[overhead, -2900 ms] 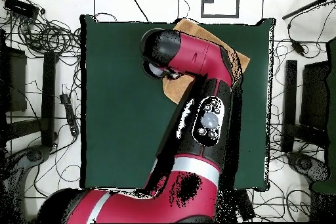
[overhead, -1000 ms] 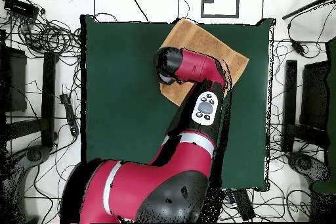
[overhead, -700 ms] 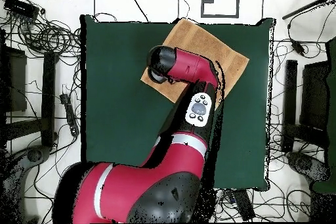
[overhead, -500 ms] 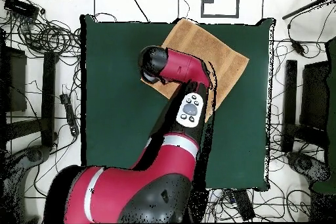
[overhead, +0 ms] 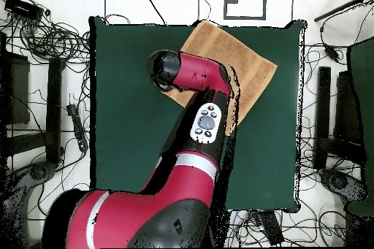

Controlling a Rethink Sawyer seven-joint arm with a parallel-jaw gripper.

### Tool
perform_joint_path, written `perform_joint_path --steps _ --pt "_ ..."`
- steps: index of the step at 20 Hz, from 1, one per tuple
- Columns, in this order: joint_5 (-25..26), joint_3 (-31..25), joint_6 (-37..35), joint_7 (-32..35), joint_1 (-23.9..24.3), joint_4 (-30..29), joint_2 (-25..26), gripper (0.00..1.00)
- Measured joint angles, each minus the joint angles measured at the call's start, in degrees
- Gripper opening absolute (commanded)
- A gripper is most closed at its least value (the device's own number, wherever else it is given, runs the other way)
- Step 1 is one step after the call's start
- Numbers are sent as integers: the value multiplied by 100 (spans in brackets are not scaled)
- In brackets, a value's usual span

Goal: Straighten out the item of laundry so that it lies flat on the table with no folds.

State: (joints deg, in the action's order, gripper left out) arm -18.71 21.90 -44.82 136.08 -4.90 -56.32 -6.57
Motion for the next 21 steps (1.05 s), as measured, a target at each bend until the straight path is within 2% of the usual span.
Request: perform_joint_path --steps 5,8,9,13,17,21 --pt "414 54 285 0 361 6 -174 100" --pt "741 56 314 0 870 76 -417 100" --pt "909 54 279 -1 1192 179 -554 100" --pt "1207 -54 79 -118 1975 552 -818 100" --pt "1444 -294 -289 -671 2853 1135 -974 100" --pt "1585 -508 -629 -1330 3501 1693 -955 100"
